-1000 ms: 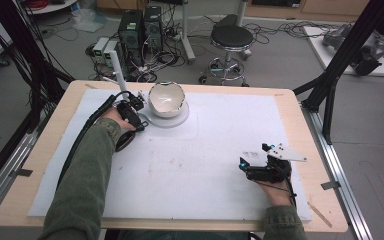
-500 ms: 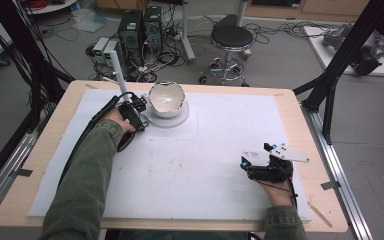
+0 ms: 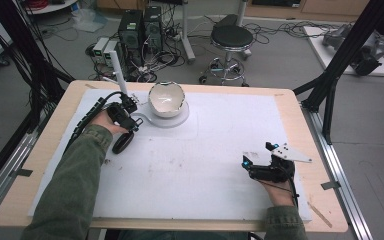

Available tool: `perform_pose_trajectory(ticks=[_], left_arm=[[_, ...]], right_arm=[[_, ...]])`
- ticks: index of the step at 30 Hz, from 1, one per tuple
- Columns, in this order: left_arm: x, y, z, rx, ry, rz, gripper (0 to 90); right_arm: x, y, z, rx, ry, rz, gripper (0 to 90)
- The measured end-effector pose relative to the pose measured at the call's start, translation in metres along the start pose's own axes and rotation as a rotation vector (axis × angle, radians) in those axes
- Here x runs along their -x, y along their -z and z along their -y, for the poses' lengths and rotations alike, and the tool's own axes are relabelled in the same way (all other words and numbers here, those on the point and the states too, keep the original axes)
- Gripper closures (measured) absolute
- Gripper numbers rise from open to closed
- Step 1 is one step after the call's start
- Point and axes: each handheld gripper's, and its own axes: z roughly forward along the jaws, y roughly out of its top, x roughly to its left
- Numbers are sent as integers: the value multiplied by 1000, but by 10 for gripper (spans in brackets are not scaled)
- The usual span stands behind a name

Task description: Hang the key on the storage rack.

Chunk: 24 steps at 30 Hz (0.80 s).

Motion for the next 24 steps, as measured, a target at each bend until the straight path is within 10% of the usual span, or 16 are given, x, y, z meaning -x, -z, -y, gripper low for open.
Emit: perform_pose_trajectory(ticks=[5, 24], left_arm=[[3, 18, 10, 42, 57, -55, 703], [-9, 74, 30, 131, 96, -61, 702]], right_arm=[[0, -1, -1, 2, 1, -2, 5], [-1, -3, -4, 12, -7, -7, 5]])
